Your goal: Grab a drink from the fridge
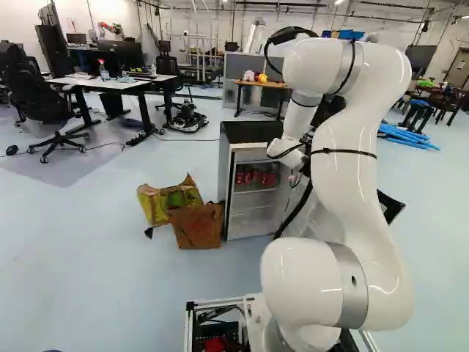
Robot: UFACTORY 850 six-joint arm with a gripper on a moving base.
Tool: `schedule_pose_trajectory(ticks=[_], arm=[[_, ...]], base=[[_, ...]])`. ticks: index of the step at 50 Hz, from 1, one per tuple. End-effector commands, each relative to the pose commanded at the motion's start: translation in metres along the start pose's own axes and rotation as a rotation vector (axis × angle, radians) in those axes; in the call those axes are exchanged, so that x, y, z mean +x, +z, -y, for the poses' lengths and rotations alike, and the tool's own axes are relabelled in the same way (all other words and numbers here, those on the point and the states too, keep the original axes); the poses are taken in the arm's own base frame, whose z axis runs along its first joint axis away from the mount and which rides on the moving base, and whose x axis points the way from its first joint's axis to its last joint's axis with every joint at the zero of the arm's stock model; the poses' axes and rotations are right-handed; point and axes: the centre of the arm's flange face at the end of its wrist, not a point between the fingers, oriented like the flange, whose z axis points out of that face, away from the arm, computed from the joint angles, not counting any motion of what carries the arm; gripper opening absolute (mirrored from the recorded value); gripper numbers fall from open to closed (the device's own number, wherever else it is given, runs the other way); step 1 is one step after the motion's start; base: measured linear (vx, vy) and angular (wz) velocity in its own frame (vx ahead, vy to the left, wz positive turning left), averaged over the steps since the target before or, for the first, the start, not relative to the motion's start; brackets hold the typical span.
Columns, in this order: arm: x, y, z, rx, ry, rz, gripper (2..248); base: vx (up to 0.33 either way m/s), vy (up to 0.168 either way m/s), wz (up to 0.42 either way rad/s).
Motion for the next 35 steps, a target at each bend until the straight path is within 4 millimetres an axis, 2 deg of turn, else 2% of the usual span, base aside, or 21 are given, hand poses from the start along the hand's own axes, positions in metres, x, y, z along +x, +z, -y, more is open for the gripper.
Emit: schedule_pose_trajectory(ticks=[35], arm=[[0.000, 0.031, 0.053, -0.044, 0.099, -0.002, 247]], base=[[0.000, 0.000, 0.000]])
